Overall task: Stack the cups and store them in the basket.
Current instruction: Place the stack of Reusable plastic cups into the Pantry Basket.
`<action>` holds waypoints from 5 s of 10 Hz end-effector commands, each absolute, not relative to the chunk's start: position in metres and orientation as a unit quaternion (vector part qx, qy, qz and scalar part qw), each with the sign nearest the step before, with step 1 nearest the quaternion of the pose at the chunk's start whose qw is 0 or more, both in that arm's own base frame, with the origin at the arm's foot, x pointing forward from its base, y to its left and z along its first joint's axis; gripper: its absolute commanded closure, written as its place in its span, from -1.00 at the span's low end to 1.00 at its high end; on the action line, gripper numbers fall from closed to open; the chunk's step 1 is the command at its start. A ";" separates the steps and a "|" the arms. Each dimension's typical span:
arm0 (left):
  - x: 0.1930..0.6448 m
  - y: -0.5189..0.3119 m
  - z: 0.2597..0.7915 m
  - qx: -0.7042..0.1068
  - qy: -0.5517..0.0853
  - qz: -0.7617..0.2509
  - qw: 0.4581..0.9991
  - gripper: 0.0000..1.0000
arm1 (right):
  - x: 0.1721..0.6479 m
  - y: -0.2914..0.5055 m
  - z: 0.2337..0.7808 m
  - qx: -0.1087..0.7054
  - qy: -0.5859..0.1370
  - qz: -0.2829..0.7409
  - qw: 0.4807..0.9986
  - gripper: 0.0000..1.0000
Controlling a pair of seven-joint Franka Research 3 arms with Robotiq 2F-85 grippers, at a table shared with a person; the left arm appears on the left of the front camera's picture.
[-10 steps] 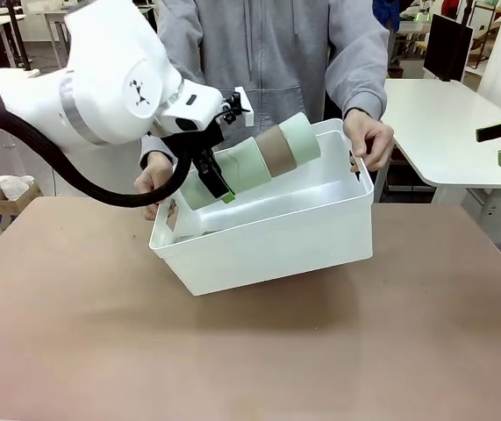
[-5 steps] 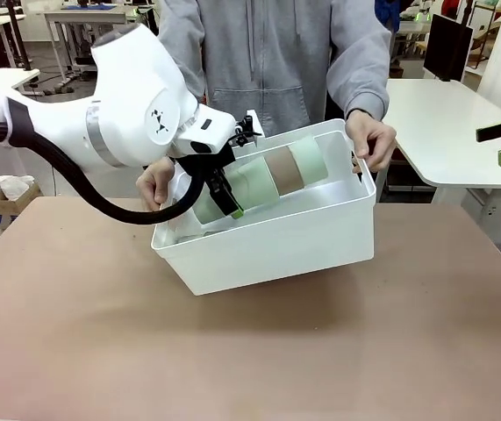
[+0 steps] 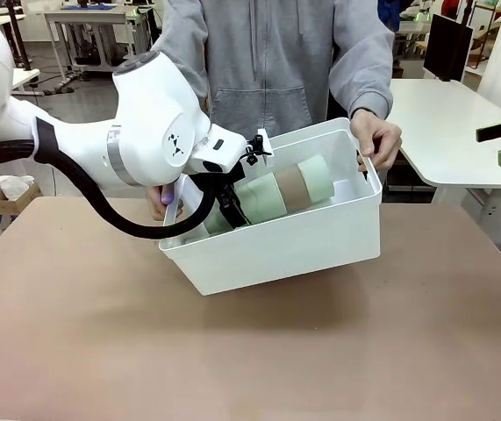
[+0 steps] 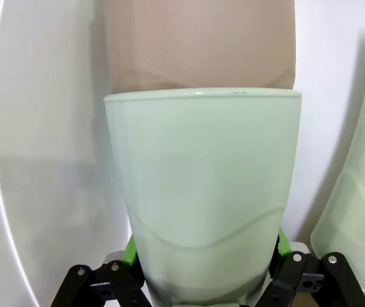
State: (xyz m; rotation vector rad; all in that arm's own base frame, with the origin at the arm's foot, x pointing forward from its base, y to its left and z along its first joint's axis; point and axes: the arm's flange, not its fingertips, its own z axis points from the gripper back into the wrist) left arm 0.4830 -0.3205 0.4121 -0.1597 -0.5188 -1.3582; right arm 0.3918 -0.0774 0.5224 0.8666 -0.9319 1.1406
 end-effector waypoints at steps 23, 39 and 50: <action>0.370 0.020 0.619 -0.332 -0.381 -0.550 0.665 -1.00 | 0.391 -0.076 0.526 0.388 -0.415 0.496 0.657 -1.00; 0.359 0.033 0.624 -0.325 -0.352 -0.556 0.679 -1.00 | 0.391 -0.076 0.526 0.388 -0.415 0.496 0.657 -1.00; 0.359 0.033 0.624 -0.325 -0.352 -0.556 0.679 -1.00 | 0.391 -0.076 0.526 0.388 -0.415 0.496 0.657 -1.00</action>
